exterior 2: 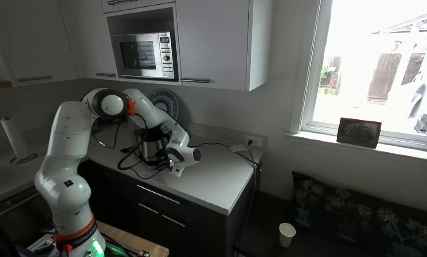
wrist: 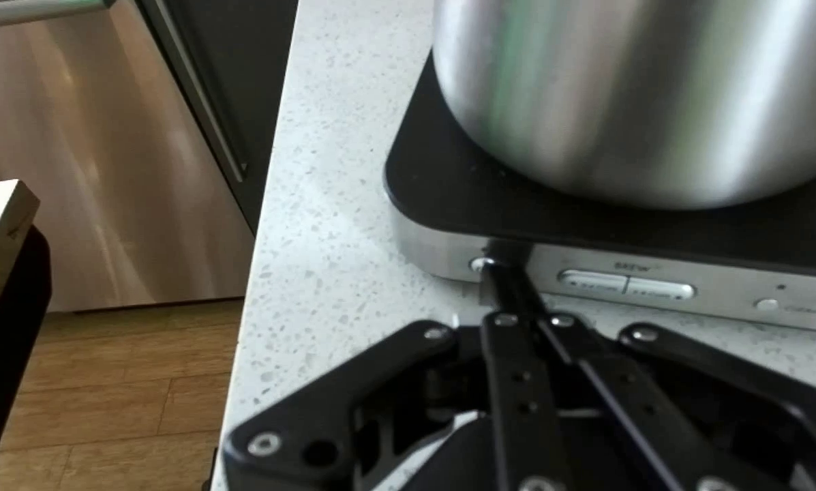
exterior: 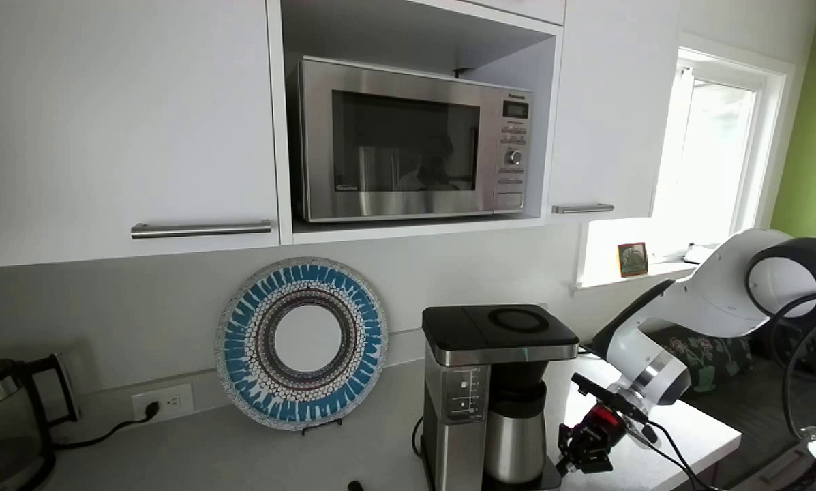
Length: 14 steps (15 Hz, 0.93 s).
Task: Press a button on the base of the coffeemaker
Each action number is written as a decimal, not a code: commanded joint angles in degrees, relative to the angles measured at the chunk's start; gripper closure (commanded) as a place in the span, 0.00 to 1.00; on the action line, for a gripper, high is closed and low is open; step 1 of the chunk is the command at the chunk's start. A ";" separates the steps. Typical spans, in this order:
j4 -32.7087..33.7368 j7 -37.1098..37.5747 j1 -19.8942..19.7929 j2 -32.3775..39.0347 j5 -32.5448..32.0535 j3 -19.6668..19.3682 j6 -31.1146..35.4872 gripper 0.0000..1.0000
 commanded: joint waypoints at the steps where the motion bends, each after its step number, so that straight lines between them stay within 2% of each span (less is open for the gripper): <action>1: 0.82 -0.23 1.62 -1.17 -4.75 -0.90 1.30 0.82; 11: 1.96 -1.07 1.90 -4.93 -19.08 -1.79 5.27 0.06; 12: 1.71 -1.43 1.91 -5.72 -20.68 -1.81 6.04 0.01; 14: 1.37 -2.09 1.92 -7.26 -24.34 -1.84 8.05 0.00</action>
